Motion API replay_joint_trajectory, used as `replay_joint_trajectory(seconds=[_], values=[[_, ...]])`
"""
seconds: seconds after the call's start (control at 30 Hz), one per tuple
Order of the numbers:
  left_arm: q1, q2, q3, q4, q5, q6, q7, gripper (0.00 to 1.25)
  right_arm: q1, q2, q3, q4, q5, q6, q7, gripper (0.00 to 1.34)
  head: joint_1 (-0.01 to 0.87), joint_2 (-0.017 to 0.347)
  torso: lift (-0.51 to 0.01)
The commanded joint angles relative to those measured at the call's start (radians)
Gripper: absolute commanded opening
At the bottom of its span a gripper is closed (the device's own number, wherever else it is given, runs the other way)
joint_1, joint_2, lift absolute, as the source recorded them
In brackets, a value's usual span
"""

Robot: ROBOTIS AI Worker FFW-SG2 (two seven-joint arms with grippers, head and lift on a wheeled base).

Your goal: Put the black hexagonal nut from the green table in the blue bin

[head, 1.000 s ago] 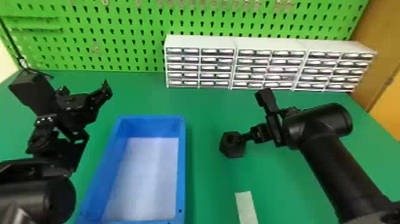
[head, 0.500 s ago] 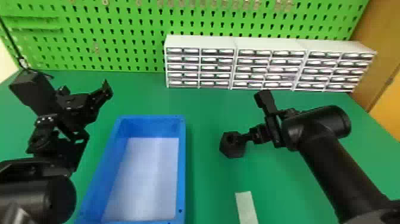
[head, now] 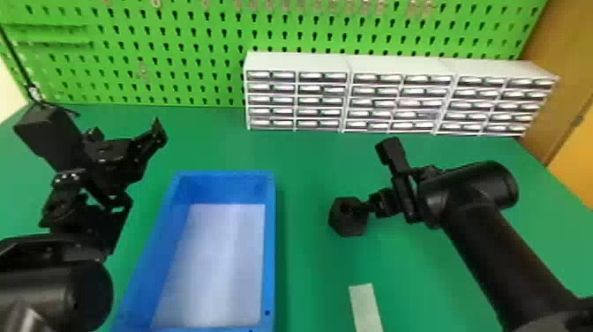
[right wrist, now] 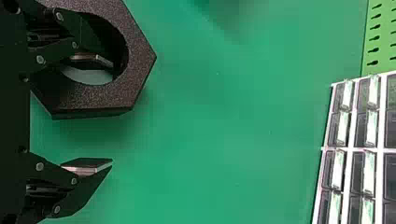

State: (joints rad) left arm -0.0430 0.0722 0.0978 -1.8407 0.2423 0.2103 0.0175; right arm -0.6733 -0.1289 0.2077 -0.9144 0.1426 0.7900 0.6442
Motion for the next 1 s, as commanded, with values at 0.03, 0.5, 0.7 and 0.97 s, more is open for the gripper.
replay_joint_trajectory(seconds=[0.03, 0.5, 0.7, 0.97], values=[[0.000, 0.001, -0.001, 0.001, 0.000, 0.000, -0.001, 1.14, 0.001, -0.001, 0.001, 0.002, 0.000, 0.000, 0.000, 0.82, 0.692, 0.008, -0.097], [0.002, 0.000, -0.001, 0.001, 0.000, 0.000, -0.001, 1.14, 0.006, -0.003, 0.016, 0.002, 0.002, 0.005, 0.000, 0.82, 0.692, 0.008, -0.097], [0.002, 0.000, -0.001, 0.003, 0.002, 0.001, -0.001, 1.14, 0.006, -0.003, 0.022, 0.002, 0.003, 0.006, 0.002, 0.63, 0.692, 0.008, -0.097], [0.003, 0.000, -0.001, 0.003, 0.003, 0.000, -0.001, 1.14, 0.008, -0.003, 0.042, -0.003, 0.017, 0.005, 0.002, 0.40, 0.692, 0.008, -0.097]])
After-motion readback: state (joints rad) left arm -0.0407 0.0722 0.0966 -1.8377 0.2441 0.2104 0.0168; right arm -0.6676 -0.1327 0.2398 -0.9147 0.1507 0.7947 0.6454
